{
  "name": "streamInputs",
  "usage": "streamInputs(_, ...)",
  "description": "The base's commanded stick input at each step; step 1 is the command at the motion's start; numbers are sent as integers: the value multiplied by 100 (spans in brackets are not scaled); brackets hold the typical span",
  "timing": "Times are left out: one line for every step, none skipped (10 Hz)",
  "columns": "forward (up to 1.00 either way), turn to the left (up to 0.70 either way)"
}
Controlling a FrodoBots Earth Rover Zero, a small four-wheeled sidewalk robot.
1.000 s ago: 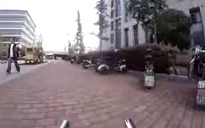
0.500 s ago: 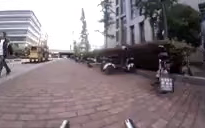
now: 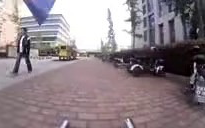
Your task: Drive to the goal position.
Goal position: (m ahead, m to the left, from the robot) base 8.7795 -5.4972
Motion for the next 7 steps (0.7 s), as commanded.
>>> streamInputs(70, 14)
streamInputs(65, 11)
streamInputs(47, 1)
streamInputs(45, -2)
streamInputs(45, -17)
streamInputs(45, -27)
streamInputs(45, -27)
